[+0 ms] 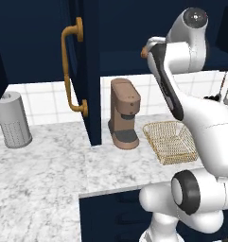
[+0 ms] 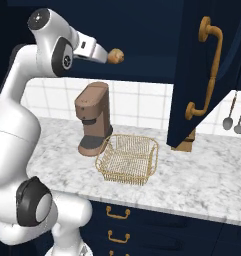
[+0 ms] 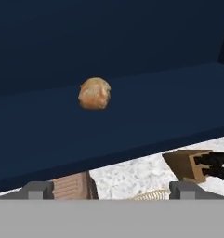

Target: Open the cabinet, pick up the bread from the cabinet and place it in the basket. Then move the basket to the dining counter.

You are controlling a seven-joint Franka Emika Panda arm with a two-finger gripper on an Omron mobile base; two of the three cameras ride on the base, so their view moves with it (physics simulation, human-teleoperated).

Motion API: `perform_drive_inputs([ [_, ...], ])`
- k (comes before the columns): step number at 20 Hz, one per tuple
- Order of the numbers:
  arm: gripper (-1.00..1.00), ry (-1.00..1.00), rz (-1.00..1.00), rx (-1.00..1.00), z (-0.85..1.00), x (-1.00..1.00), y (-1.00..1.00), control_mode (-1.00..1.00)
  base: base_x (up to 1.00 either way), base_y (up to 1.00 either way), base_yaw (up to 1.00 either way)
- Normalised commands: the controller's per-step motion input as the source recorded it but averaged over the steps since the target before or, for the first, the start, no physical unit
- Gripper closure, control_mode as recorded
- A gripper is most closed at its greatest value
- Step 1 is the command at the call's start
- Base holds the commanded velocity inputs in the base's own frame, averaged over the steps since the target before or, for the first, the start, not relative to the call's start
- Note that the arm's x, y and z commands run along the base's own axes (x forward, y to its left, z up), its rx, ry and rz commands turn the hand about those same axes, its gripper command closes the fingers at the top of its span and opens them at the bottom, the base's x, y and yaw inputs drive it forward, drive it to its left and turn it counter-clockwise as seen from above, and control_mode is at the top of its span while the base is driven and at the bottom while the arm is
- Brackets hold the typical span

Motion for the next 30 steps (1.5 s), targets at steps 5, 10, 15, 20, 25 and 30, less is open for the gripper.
perform_drive_inputs([
  [5,-1.0,0.05,0.02,0.0,-0.1,0.58,0.0,-1.0,0.0,0.0,0.0],
  [10,-1.0,0.09,0.01,0.0,-0.14,0.68,-0.07,-1.0,0.0,0.0,0.0],
  [15,-1.0,0.05,0.0,0.0,0.0,0.66,-0.07,-1.0,0.0,0.0,0.0],
  [20,-1.0,0.07,0.0,0.0,-0.08,0.68,-0.1,-1.0,0.0,0.0,0.0],
  [25,-1.0,0.02,0.0,0.0,-0.15,0.63,0.0,-1.0,0.0,0.0,0.0],
  [30,-1.0,0.0,0.01,0.0,-0.14,0.55,-0.04,-1.0,0.0,0.0,0.0],
])
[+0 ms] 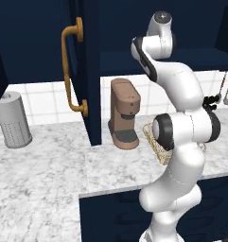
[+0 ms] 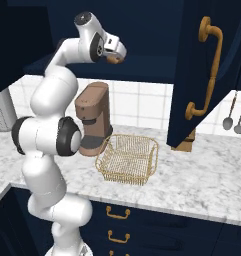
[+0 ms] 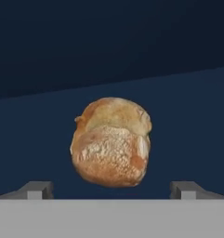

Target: Open the cabinet, pick up the bread from the cabinet and place it in the basket. Then move the basket to the dining counter.

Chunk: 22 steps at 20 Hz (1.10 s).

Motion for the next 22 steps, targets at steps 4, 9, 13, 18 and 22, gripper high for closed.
perform_drive_inputs([
  [4,-1.0,0.0,0.04,0.0,-0.21,0.47,-0.19,-1.0,0.0,0.0,0.0],
  [9,-1.0,0.0,0.03,0.0,-0.23,0.45,-0.2,-1.0,0.0,0.0,0.0],
  [13,1.0,0.0,0.02,0.0,-0.23,0.35,-0.01,-1.0,0.0,0.0,0.0],
  [18,1.0,-0.01,0.01,0.01,-0.18,-0.08,0.01,-1.0,0.0,0.0,0.0],
  [22,1.0,-0.23,0.01,0.02,-0.2,-1.0,0.29,-1.0,0.0,0.0,0.0],
])
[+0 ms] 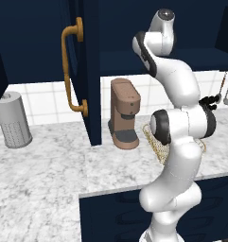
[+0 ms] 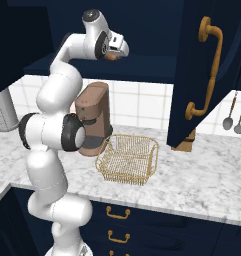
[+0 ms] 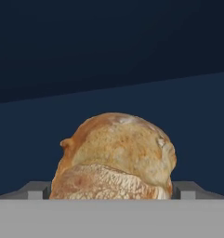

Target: Open the cabinet, pick up the bread from the cabinet and place it in the basket. Then move the basket to the dining counter.

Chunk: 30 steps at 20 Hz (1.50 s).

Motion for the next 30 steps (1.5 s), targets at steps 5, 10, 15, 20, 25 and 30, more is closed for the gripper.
perform_drive_inputs([
  [5,1.0,-0.24,0.02,0.08,-0.07,-1.0,0.05,-1.0,0.0,0.0,0.0],
  [10,1.0,-0.02,-0.01,0.03,0.19,-1.0,-0.02,-1.0,0.0,0.0,0.0],
  [15,1.0,0.12,-0.02,0.01,0.38,-1.0,-0.19,-1.0,0.0,0.0,0.0],
  [20,1.0,0.15,0.0,0.0,0.13,-1.0,-0.13,-1.0,0.0,0.0,0.0],
  [25,1.0,0.09,0.0,0.0,-0.26,-1.0,-0.01,-1.0,0.0,0.0,0.0],
  [30,1.0,0.2,0.02,-0.01,-0.98,-0.76,-0.06,-1.0,0.0,0.0,0.0],
])
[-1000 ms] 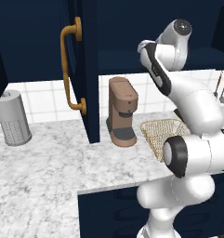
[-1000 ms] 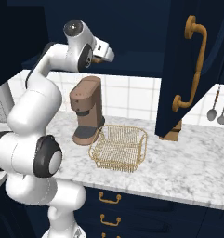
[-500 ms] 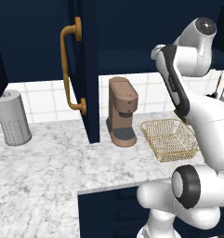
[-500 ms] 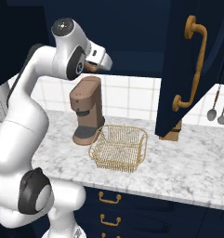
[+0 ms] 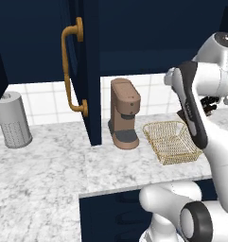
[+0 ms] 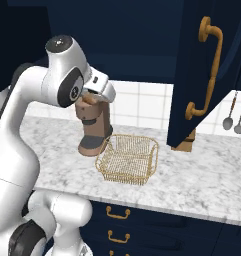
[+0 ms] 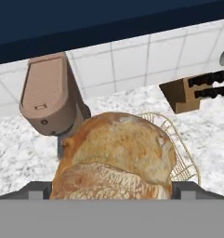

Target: Open the cabinet, pick up the bread from the cabinet and place it in the basket. Then move the basket to the dining counter.

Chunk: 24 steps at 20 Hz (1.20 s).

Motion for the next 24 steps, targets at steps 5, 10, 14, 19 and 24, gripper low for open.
perform_drive_inputs([
  [5,1.0,0.3,0.07,0.0,-1.0,-0.07,-0.23,-1.0,0.0,0.0,0.0],
  [10,1.0,0.13,0.14,0.0,-1.0,0.02,-0.4,-1.0,0.0,0.0,0.0],
  [14,1.0,0.02,0.18,0.0,-0.89,0.23,-0.36,-1.0,0.0,0.0,0.0],
  [19,1.0,0.05,0.13,0.0,-0.75,0.36,-0.24,-1.0,0.0,0.0,0.0],
  [24,1.0,0.08,0.11,0.01,-0.56,0.7,-0.31,-1.0,0.0,0.0,0.0],
])
